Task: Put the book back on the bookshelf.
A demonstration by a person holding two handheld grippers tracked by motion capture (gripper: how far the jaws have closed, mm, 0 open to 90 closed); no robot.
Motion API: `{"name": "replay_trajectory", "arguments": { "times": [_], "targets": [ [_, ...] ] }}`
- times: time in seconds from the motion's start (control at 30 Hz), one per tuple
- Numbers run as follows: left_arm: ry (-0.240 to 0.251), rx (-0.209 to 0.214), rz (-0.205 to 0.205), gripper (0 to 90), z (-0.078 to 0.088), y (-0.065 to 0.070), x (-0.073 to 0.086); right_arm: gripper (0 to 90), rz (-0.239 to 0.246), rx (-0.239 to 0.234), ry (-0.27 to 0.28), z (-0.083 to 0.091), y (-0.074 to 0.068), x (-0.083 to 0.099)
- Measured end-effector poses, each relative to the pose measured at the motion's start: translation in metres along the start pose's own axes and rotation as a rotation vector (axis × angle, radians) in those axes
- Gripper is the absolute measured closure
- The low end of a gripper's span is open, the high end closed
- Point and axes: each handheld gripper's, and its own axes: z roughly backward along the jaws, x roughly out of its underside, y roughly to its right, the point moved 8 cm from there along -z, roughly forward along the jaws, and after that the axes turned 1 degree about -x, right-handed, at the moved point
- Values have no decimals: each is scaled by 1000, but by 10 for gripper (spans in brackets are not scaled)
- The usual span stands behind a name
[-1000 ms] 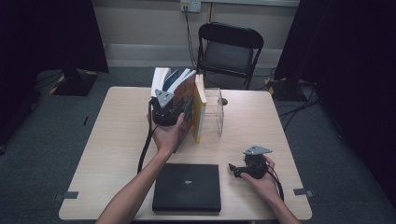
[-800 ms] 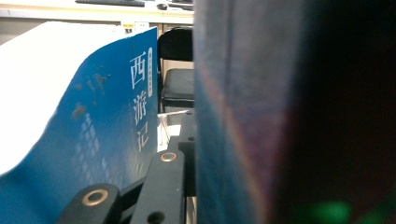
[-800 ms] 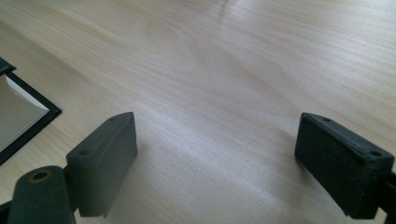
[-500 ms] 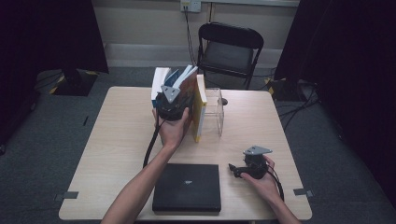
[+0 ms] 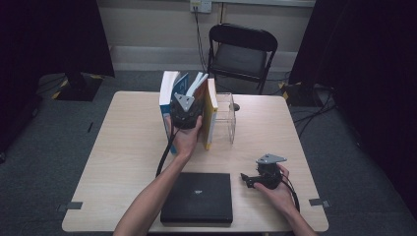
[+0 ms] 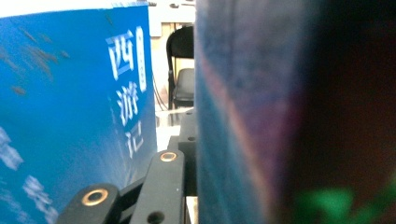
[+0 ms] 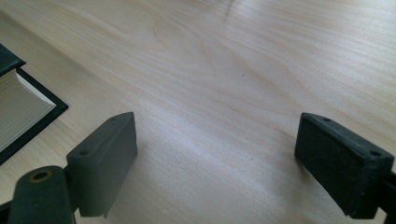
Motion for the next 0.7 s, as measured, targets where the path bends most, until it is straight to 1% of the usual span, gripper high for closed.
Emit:
{"name": "replay_trajectory", "arguments": {
  "times": [0.03,0.1,0.17,0.2,0.23,0.3,0.4,0.43,0.47,0.6,0.7],
  "targets": [
    [-4,1,-11,743,1,0,0,129,2,0,0,0,0,0],
    [-14,13,-11,740,3,0,1,129,2,0,-1,0,0,0],
    [-10,23,13,734,6,-1,2,129,1,0,-1,0,0,0],
    [-10,25,15,729,7,-2,2,129,1,0,-1,0,0,0],
    [-13,25,1,730,9,-3,3,129,1,1,0,0,0,0],
    [-7,36,11,728,12,-4,4,129,1,1,0,0,0,0],
    [6,46,8,725,17,-4,8,129,1,2,0,0,0,0],
    [0,48,3,722,19,-5,9,129,1,2,0,0,0,0],
    [1,54,13,717,20,-4,9,129,1,2,0,0,0,0],
    [2,62,-2,710,25,-4,11,129,1,2,0,0,0,0],
    [6,74,5,695,29,-4,13,129,1,2,0,0,0,0]
  ]
}}
